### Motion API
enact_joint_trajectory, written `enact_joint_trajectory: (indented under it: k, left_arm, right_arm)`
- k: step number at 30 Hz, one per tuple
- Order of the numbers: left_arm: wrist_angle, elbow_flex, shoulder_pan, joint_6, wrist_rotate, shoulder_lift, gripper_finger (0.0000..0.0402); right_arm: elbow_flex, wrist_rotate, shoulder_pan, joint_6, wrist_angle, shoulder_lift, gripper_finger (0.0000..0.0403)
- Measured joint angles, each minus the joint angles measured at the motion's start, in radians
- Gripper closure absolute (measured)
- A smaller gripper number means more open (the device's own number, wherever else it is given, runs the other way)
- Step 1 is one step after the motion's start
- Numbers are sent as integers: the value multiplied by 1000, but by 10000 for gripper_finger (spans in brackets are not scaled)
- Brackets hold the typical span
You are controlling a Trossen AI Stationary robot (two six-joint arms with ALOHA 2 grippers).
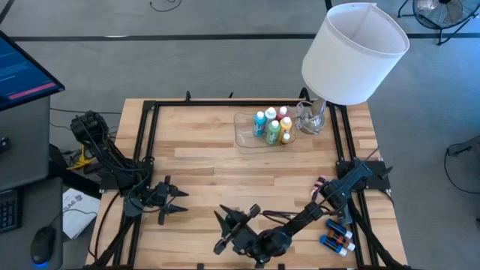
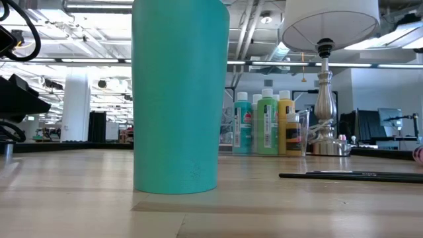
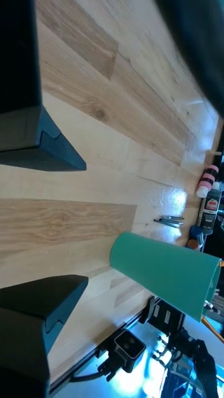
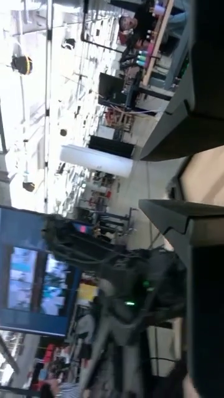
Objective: Pick & Place Paint Supplies
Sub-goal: Put the small orange paint bottle into the transparent bin
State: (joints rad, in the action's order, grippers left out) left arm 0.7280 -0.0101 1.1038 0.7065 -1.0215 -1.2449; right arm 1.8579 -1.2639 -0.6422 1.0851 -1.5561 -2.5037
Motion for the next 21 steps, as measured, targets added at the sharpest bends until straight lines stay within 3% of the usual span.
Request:
enact_joint_trajectory:
  k: [6,12,17,21]
  left_arm:
    - [0,0,0,6,8,0,215]
    - [8,0,0,10,19,0,215]
    - [41,0,0,10,23,0,215]
    - [93,0,0,10,92,0,215]
  right_arm:
    - [150,14,-12,79,87,31,300]
    - [376,27,-81,88,338,39,300]
    - [493,37,-136,-72,621,37,300]
    - [499,17,-169,-213,683,39,300]
